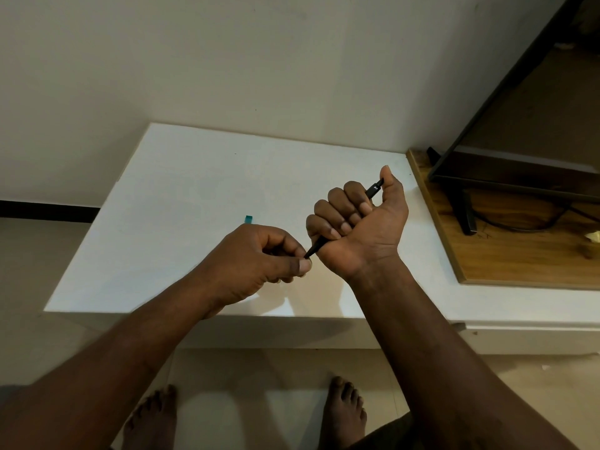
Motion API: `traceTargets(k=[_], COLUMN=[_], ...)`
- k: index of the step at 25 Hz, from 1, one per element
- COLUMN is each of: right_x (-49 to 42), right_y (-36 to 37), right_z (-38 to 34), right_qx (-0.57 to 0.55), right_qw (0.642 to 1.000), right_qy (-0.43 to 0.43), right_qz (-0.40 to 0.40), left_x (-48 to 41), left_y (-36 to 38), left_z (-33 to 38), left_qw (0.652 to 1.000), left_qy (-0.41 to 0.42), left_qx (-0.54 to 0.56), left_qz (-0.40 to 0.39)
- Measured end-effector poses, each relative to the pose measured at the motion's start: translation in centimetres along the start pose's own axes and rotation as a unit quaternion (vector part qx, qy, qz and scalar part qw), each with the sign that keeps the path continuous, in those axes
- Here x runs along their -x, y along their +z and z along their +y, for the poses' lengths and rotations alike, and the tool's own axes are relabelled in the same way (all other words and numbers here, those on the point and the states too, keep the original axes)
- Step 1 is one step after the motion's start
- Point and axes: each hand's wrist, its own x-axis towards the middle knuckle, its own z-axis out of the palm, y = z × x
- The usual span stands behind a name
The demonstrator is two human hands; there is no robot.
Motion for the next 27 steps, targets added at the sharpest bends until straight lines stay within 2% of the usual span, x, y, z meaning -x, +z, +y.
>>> traceTargets(k=[27], right_x=[0.05], right_y=[0.22], right_z=[0.08], right_qx=[0.018], right_qw=[1.0], right_qy=[-0.02], right_qz=[0.0], left_x=[0.04], left_y=[-0.08], left_z=[0.22], left_qw=[1.0], left_qy=[-0.001], left_qx=[-0.003], left_qz=[0.0])
